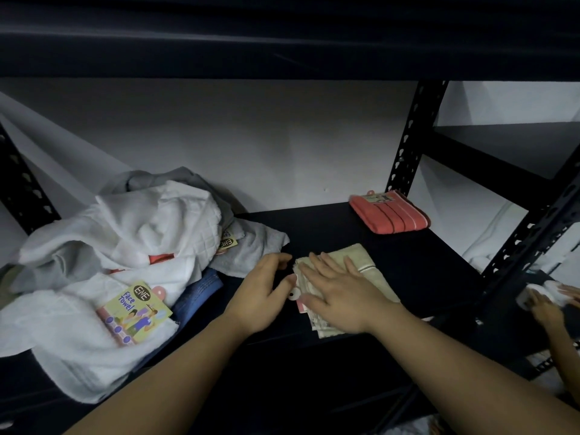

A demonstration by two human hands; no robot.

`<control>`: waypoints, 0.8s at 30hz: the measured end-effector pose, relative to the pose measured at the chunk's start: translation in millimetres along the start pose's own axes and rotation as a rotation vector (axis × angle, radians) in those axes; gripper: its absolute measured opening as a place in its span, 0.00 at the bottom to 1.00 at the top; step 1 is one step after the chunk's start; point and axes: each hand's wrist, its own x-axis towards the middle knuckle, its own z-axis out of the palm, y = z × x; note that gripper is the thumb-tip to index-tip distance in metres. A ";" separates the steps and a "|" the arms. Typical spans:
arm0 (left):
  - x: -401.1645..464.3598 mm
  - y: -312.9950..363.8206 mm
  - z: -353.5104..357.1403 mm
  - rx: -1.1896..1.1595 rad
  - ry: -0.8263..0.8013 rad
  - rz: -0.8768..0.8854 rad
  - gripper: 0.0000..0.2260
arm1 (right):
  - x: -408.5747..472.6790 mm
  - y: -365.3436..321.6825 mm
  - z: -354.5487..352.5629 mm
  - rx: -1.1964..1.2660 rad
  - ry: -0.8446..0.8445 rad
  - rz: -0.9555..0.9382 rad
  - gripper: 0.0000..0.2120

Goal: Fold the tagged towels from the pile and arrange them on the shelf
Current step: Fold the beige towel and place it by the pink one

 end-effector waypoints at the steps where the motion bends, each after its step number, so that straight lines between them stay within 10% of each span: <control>1: 0.6 -0.1 0.5 0.002 0.000 0.002 0.18 | 1.1 -0.9 3.9 -0.025 -0.016 0.000 0.34; 12: 8.5 -7.6 4.3 0.213 -0.236 0.148 0.23 | -58.3 -11.5 27.5 -0.044 0.128 0.008 0.52; 24: 13.1 -6.4 0.6 0.116 -0.292 0.263 0.22 | -77.2 -3.7 -3.6 0.902 0.415 0.245 0.08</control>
